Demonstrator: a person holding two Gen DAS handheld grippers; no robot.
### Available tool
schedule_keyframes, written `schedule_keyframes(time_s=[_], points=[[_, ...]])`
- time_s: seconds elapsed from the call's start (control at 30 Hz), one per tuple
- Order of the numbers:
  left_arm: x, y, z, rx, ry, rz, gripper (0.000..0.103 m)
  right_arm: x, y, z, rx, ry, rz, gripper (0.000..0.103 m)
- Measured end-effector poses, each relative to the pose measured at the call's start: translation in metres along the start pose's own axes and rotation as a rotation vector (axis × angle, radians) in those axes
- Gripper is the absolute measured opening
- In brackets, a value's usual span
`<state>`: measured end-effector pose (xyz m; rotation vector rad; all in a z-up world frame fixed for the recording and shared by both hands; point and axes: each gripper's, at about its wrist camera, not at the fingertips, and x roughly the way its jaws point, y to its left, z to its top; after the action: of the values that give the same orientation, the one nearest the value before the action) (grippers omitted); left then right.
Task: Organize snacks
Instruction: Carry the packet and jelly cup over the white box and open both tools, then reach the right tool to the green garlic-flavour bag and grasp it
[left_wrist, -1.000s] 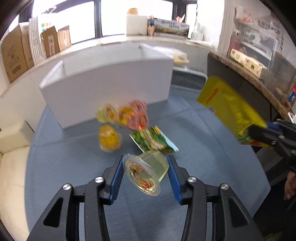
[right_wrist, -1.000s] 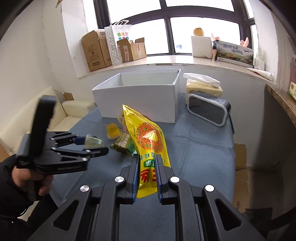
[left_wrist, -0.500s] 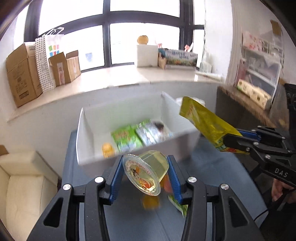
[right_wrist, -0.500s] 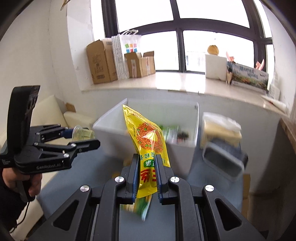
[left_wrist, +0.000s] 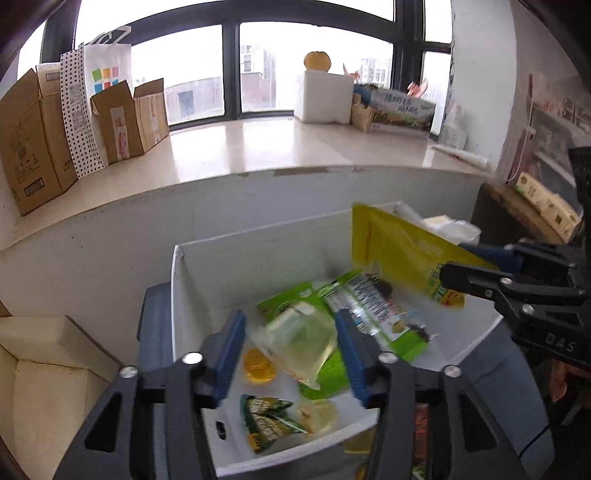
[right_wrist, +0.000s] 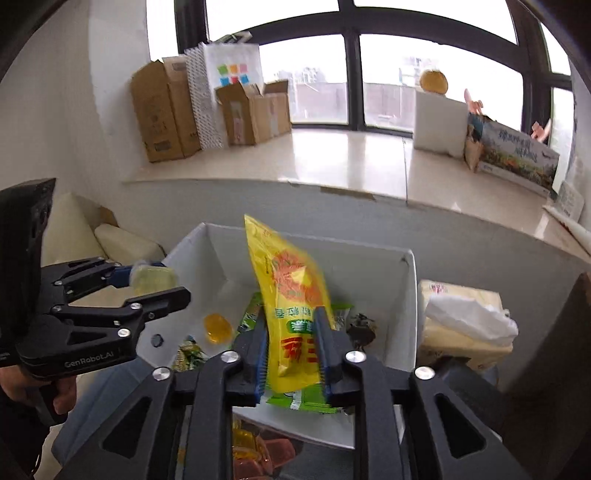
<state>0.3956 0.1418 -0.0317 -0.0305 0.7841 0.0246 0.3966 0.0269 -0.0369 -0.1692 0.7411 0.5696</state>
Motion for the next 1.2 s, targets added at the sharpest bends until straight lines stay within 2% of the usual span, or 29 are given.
schedule_keyframes(time_s=[0.03, 0.07, 0.13, 0.23, 0.43, 0.7, 0.97, 1.2], points=[[0.004, 0.001, -0.003, 0.002, 0.008, 0.011, 0.090, 0.003, -0.001, -0.003, 0.004, -0.010, -0.022, 0.081], [0.006, 0.002, -0.006, 0.001, 0.010, 0.018, 0.102, 0.002, -0.003, -0.005, 0.006, -0.023, -0.026, 0.102], [0.004, 0.002, -0.013, 0.007, -0.012, -0.011, 0.102, 0.003, -0.006, -0.010, 0.017, -0.031, -0.020, 0.103], [0.011, 0.004, -0.018, -0.006, 0.040, -0.037, 0.102, 0.001, -0.005, -0.015, 0.013, -0.039, -0.029, 0.103], [0.006, 0.007, -0.022, -0.041, 0.057, -0.026, 0.103, -0.014, 0.002, -0.020, 0.020, -0.081, -0.008, 0.103], [-0.026, -0.004, -0.026, -0.033, 0.023, -0.017, 0.103, -0.040, 0.006, -0.039, 0.056, -0.117, 0.013, 0.103], [-0.065, -0.027, -0.054, -0.028, -0.006, -0.043, 0.103, -0.059, 0.002, -0.098, 0.140, -0.054, 0.061, 0.103], [-0.101, -0.051, -0.107, -0.001, -0.015, -0.045, 0.103, -0.060, 0.013, -0.155, 0.160, 0.020, 0.072, 0.103]])
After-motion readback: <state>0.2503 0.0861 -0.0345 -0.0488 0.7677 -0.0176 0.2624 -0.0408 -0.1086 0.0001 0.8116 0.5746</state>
